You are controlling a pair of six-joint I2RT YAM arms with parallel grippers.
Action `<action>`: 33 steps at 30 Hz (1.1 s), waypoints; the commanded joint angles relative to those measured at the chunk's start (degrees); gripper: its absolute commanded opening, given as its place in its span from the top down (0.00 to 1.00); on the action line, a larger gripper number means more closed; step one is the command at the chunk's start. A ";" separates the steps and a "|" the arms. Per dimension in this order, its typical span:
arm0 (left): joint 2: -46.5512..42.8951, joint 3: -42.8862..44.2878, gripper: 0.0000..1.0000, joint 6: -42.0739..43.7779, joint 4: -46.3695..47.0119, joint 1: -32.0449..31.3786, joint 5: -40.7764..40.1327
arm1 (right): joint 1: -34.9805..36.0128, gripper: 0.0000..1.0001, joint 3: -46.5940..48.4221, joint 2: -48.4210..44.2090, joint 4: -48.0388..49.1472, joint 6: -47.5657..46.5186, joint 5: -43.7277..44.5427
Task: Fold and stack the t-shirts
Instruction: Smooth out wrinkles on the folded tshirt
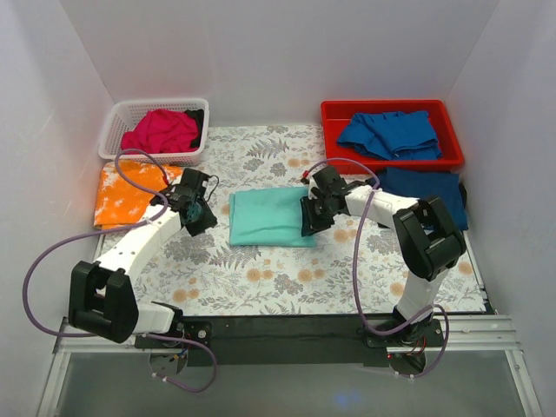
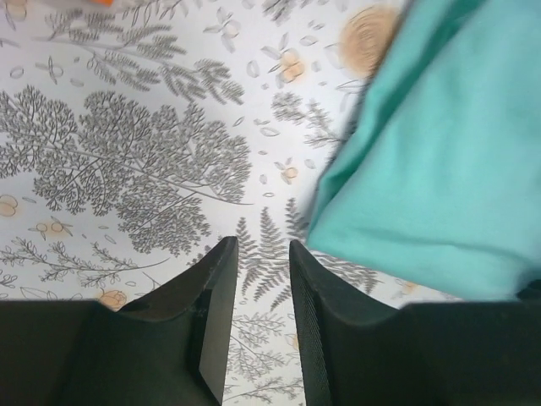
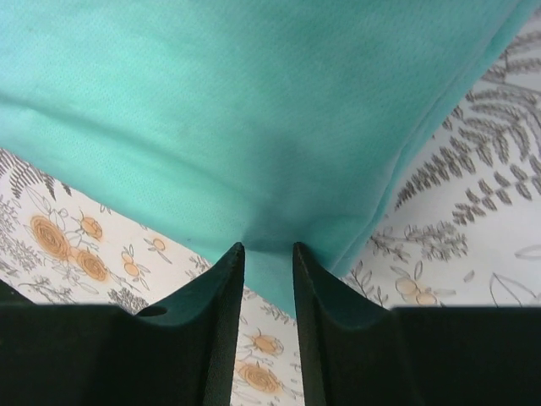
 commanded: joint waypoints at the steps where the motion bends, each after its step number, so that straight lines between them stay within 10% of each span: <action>1: -2.35 4.75 0.69 1.68 -0.87 0.05 0.39 | -0.02 0.64 -0.88 -6.20 -3.26 -1.44 3.51; 8: 1.52 5.46 0.69 1.51 1.41 0.05 5.21 | -0.28 0.26 0.44 -14.49 -2.91 -2.67 6.30; 33: 18.13 2.03 0.72 -7.45 16.00 7.16 15.59 | -6.69 0.18 -6.50 -0.88 14.49 -0.56 -4.83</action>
